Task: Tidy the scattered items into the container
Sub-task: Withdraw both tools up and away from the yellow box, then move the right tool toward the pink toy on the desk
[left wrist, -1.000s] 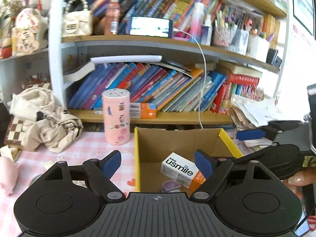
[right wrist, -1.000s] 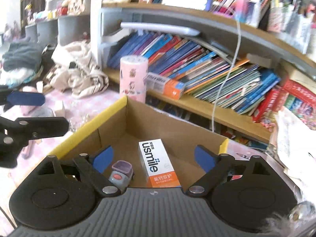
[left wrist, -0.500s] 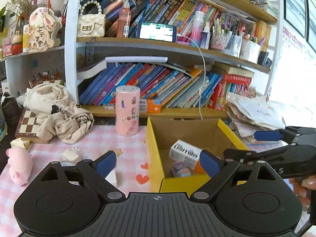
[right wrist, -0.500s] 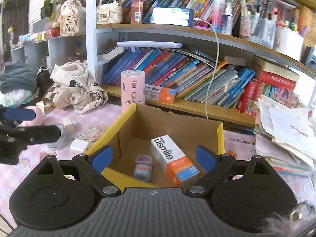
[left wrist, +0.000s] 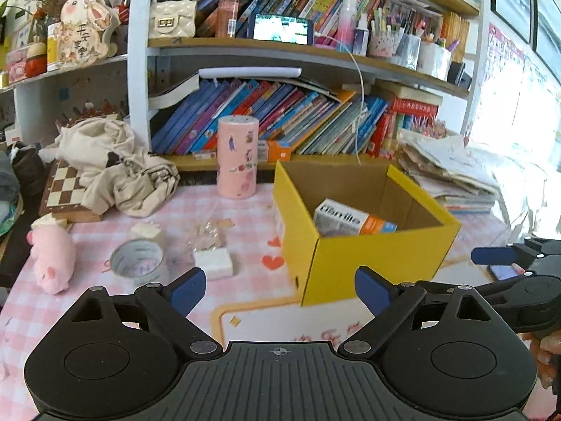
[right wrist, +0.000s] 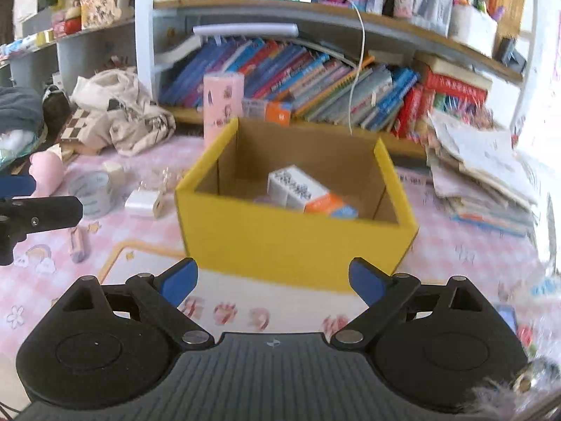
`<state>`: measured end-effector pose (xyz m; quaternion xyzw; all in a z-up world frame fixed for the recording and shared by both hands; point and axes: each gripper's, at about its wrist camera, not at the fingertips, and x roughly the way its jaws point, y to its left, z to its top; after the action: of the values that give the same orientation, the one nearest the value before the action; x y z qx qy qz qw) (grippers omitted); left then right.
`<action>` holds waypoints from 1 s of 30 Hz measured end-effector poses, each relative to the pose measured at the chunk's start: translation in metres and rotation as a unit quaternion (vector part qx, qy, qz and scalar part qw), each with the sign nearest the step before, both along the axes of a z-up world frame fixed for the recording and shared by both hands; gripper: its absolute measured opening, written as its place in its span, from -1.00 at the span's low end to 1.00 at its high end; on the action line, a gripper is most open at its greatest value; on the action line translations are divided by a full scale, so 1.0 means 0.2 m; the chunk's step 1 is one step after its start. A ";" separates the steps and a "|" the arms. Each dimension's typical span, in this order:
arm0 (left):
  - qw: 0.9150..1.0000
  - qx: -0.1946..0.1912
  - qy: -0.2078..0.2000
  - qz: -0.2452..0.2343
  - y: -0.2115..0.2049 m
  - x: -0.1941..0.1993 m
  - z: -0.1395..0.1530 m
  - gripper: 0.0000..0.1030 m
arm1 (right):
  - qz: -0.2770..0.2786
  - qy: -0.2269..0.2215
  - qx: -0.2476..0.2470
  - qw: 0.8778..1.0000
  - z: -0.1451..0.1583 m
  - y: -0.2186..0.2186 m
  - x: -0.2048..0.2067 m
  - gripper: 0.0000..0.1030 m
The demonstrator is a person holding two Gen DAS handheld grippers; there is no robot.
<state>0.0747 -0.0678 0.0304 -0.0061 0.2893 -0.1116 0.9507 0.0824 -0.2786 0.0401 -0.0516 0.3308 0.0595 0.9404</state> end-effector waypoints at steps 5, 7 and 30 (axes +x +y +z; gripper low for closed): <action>1.000 0.002 0.016 0.010 0.08 -0.07 -0.05 0.84 | -0.022 0.031 0.012 0.999 -0.08 0.08 -0.09 0.82; 0.999 -0.002 0.029 0.022 0.12 -0.09 -0.08 0.89 | -0.023 0.038 0.008 0.999 -0.10 0.11 -0.12 0.82; 0.993 0.008 0.103 0.062 0.35 -0.19 -0.25 0.92 | -0.002 0.110 0.003 0.994 -0.25 0.37 -0.18 0.92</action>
<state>0.0368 0.0026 -0.0196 -0.0282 0.3853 -0.0488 0.9210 0.0459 -0.2041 -0.0097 -0.0413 0.4323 0.0637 0.8985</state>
